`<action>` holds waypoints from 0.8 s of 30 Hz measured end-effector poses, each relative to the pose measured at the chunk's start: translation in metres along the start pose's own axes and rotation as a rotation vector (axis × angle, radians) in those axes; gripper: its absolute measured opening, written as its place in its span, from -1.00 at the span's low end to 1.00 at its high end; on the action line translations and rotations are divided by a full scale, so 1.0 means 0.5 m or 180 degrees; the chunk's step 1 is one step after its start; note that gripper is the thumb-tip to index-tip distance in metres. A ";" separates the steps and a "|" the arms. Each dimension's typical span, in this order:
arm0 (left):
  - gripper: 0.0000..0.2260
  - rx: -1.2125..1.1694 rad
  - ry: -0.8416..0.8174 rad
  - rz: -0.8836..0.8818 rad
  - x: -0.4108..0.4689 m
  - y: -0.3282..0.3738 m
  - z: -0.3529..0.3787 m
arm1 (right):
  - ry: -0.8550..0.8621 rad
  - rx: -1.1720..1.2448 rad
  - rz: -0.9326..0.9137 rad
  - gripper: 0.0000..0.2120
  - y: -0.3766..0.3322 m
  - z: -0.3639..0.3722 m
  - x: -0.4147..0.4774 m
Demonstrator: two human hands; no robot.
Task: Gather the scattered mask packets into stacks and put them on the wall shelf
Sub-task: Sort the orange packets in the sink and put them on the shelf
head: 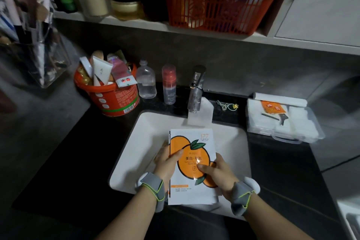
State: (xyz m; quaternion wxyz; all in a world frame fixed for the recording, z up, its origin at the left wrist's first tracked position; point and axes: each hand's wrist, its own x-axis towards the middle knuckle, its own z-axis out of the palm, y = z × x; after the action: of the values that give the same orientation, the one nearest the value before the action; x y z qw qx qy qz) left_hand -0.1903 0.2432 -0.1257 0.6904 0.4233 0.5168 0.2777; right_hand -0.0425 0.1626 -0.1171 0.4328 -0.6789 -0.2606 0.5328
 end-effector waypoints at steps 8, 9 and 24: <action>-0.72 0.0333 -0.0387 0.0292 -0.020 0.035 0.064 | 0.0065 0.0073 -0.0164 -0.55 -0.031 -0.066 -0.025; -0.68 0.0491 -0.0453 0.0403 -0.027 0.043 0.079 | 0.0133 0.0056 -0.0285 -0.56 -0.032 -0.079 -0.031; -0.66 0.0668 -0.0857 0.1025 -0.100 0.071 0.359 | 0.1367 0.0084 -0.1751 -0.41 -0.025 -0.308 -0.122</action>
State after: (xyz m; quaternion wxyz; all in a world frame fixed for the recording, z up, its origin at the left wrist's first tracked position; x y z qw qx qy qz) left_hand -0.0339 0.1663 -0.0513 0.6521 0.6029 0.3719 0.2701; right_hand 0.0868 0.0714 -0.0672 0.6138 -0.6742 -0.3299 0.2446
